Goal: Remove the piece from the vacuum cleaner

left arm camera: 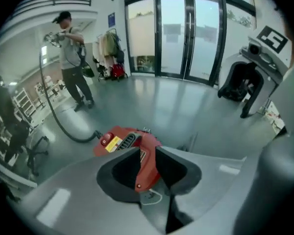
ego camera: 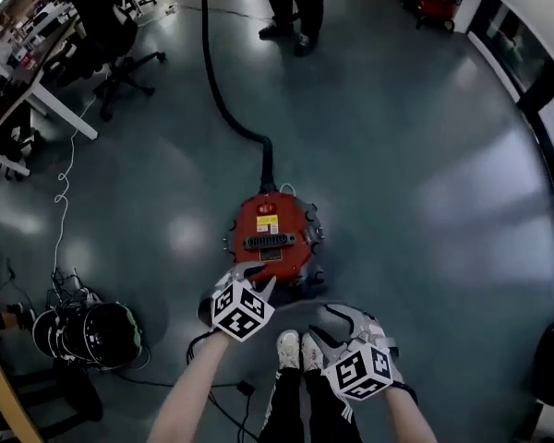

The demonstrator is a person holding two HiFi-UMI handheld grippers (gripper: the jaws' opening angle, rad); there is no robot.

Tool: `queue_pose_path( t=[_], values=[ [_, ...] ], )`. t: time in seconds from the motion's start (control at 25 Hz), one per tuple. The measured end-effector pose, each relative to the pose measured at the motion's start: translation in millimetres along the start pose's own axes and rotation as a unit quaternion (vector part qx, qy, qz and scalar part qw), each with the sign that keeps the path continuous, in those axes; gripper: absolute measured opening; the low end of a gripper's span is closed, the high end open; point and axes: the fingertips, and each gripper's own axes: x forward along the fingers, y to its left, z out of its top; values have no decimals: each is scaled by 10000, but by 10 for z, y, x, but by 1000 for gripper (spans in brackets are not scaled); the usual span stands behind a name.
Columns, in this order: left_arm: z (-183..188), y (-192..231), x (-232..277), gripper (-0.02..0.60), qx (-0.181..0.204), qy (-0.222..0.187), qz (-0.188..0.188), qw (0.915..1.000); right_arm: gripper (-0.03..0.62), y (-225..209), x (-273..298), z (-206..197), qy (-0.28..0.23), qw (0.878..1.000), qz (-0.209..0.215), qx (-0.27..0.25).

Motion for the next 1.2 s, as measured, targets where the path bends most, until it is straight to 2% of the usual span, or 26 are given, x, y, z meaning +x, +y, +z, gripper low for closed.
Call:
queue_pose_path(
  t=[0.12, 0.2, 0.28, 0.36, 0.44, 0.56, 0.72, 0.88, 0.92, 0.96, 1.0, 1.2],
  values=[
    [-346, -165, 365, 86, 446, 636, -357, 9963, 284, 284, 314, -549, 716, 9958, 389, -411],
    [-480, -152, 576, 77, 763, 936, -497, 9914, 313, 290, 586, -776, 1046, 9907, 475, -731],
    [-572, -113, 776, 77, 988, 1142, -605, 9867, 330, 230, 868, -922, 1229, 9860, 555, -982],
    [-668, -179, 852, 77, 1144, 1294, -760, 9820, 347, 292, 1049, -1098, 1484, 9798, 819, -1061],
    [-716, -243, 853, 71, 1146, 1355, -955, 9795, 357, 337, 1182, -1293, 1810, 9708, 1065, -1156],
    [-697, -249, 886, 21, 946, 1391, -1122, 9793, 327, 227, 1372, -1513, 2152, 9617, 1116, -1281],
    [-712, -276, 911, 17, 1301, 1654, -1175, 9705, 281, 180, 1543, -1641, 2334, 9588, 1129, -1164],
    [-707, -285, 923, 17, 1151, 1684, -1369, 9694, 244, 290, 1612, -1816, 2654, 9470, 1367, -1185],
    [-705, -290, 924, 15, 1108, 1672, -1399, 9696, 183, 297, 1614, -1842, 2695, 9454, 1300, -1295],
    [-706, -292, 923, 17, 1090, 1674, -1417, 9695, 60, 296, 1614, -1855, 2712, 9445, 1204, -1412],
    [-708, -292, 924, 17, 1096, 1689, -1428, 9691, 41, 295, 1613, -1858, 2713, 9443, 1132, -1477],
    [-721, -285, 928, 17, 1186, 1773, -1438, 9664, 37, 378, 1584, -1859, 2691, 9441, 1188, -1488]
  ],
)
